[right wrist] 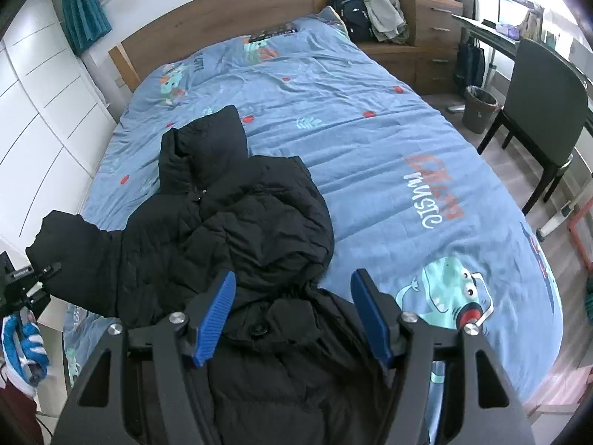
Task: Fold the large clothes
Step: 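Lift the sleeve with the left tool and fold it over the coat body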
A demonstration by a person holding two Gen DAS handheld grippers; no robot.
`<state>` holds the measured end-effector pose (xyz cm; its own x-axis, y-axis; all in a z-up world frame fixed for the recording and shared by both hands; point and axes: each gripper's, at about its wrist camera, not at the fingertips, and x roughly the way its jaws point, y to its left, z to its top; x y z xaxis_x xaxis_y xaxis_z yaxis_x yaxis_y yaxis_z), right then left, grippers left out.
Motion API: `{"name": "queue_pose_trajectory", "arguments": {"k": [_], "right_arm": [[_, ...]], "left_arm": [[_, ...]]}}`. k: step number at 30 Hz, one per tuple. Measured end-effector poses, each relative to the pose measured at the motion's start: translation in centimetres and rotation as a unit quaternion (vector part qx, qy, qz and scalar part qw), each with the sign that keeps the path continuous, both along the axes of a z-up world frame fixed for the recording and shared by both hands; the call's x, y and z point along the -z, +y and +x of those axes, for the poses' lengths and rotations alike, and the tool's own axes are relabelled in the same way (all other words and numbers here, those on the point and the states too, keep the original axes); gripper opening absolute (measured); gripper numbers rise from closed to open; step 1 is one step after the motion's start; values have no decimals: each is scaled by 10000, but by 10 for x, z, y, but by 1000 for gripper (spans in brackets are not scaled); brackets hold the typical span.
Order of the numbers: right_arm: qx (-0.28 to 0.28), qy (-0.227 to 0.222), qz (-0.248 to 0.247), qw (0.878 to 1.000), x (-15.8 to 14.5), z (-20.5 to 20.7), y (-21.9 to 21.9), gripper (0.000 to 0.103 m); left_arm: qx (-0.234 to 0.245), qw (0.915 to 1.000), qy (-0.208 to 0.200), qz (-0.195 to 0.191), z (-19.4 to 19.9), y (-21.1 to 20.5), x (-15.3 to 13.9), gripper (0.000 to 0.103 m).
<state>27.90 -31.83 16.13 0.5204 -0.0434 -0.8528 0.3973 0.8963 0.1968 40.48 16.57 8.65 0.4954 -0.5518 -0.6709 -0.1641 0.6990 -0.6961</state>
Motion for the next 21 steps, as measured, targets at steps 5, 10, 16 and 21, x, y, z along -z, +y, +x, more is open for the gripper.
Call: {"name": "queue_pose_trajectory", "arguments": {"k": [5,10,16,21], "right_arm": [[54,-31,-30,10000,-4,-1,-2,64],[-31,65,-120,9999,-1,-2,-3,64],[27,214,-115,9997,11,-10,-14,64],[106,328,-27,9994,26,-21,-27,64]], "left_arm": [[496,9984,107,237,-5,-30,12,12],[689,9969,294,235,-10,-51,35,12],[864,9941,563,328,-11,-78,59,12],[1029,9894,814,623,-13,-97,74,12]]}}
